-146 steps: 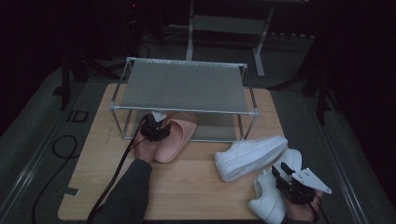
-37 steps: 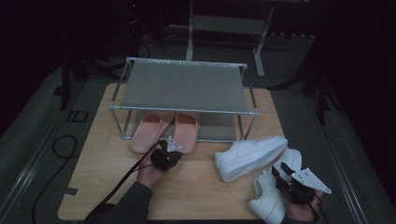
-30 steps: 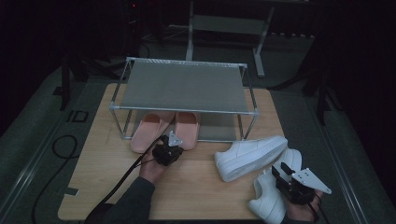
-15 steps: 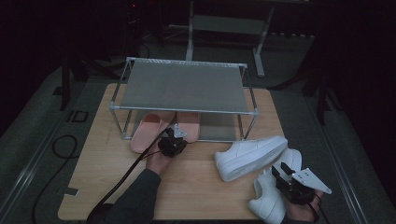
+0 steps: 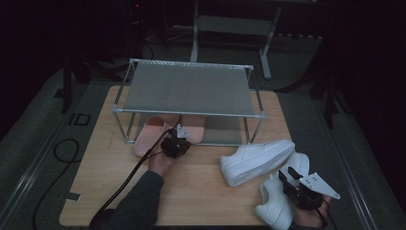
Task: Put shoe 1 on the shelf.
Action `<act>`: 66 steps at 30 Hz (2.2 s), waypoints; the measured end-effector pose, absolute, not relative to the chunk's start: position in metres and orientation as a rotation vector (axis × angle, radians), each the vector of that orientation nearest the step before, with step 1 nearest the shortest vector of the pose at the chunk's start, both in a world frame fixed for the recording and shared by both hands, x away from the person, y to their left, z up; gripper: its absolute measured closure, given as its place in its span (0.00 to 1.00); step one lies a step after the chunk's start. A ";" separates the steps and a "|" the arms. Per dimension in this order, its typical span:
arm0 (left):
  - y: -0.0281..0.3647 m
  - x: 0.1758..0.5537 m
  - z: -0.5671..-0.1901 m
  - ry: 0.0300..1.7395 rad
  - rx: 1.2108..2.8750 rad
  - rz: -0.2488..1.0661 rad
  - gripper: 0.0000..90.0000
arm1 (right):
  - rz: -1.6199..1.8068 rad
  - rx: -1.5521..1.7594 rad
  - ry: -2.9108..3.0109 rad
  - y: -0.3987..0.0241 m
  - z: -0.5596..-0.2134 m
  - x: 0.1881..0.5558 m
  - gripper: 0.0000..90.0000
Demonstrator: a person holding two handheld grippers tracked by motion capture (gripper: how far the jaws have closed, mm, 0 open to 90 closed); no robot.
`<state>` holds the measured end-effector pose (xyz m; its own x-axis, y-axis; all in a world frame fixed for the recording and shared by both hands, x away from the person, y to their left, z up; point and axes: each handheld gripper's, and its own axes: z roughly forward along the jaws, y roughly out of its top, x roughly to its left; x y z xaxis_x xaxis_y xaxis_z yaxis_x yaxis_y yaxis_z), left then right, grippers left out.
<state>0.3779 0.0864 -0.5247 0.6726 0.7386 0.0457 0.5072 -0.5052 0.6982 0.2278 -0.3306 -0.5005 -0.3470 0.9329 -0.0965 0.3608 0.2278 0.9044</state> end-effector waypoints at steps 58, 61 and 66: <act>0.220 0.328 -0.535 1.315 2.138 0.455 0.94 | 1.082 1.194 1.837 -0.330 -0.500 0.228 0.65; 0.214 0.336 -0.535 1.303 2.148 0.458 0.94 | 1.081 1.193 1.836 -0.330 -0.500 0.228 0.65; 0.203 0.349 -0.534 1.279 2.167 0.460 0.94 | 1.081 1.193 1.836 -0.330 -0.500 0.228 0.65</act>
